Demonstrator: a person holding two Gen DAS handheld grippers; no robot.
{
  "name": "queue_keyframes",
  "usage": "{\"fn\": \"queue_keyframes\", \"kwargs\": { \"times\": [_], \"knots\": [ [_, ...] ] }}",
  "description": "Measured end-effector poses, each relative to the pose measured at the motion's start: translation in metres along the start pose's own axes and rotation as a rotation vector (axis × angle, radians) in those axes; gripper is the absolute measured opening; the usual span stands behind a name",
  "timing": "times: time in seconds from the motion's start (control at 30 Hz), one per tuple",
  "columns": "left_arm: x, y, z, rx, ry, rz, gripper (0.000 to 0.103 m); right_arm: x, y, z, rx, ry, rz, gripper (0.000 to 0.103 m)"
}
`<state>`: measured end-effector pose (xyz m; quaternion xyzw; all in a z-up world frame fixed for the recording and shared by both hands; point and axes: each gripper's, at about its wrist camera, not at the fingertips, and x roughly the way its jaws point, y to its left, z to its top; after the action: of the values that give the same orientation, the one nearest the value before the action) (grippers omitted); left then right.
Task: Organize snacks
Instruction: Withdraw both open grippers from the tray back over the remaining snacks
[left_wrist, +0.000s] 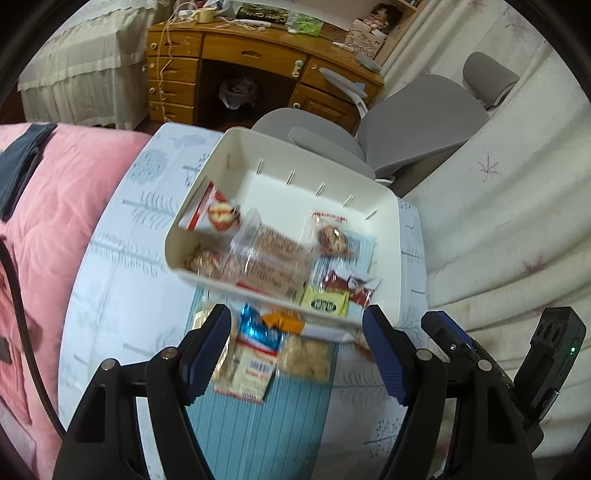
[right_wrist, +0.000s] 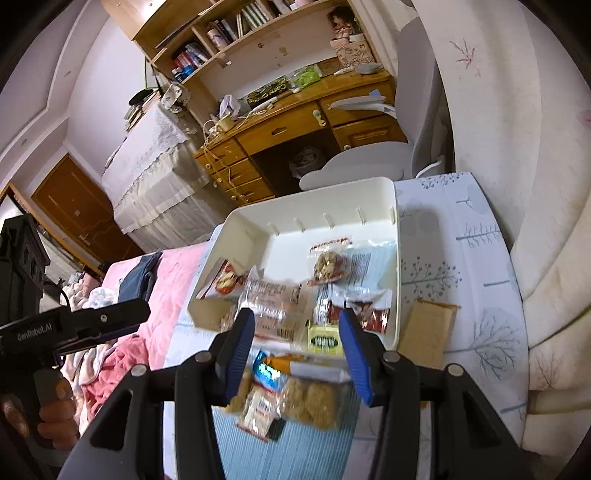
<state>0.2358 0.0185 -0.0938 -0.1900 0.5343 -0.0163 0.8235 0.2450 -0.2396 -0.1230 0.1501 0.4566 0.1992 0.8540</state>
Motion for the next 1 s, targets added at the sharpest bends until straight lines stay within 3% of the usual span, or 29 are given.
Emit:
{"fn": "queue_keyframes", "kwargs": {
  "times": [0.5, 1.0],
  "knots": [
    [0.006, 0.017, -0.073, -0.085, 0.035, 0.051, 0.072, 0.006, -0.006, -0.049, 0.092, 0.214, 0.077, 0.048],
    [0.042, 0.055, -0.093, -0.087, 0.139, 0.119, 0.076, 0.06, -0.003, -0.087, 0.193, 0.414, -0.017, 0.048]
  ]
}}
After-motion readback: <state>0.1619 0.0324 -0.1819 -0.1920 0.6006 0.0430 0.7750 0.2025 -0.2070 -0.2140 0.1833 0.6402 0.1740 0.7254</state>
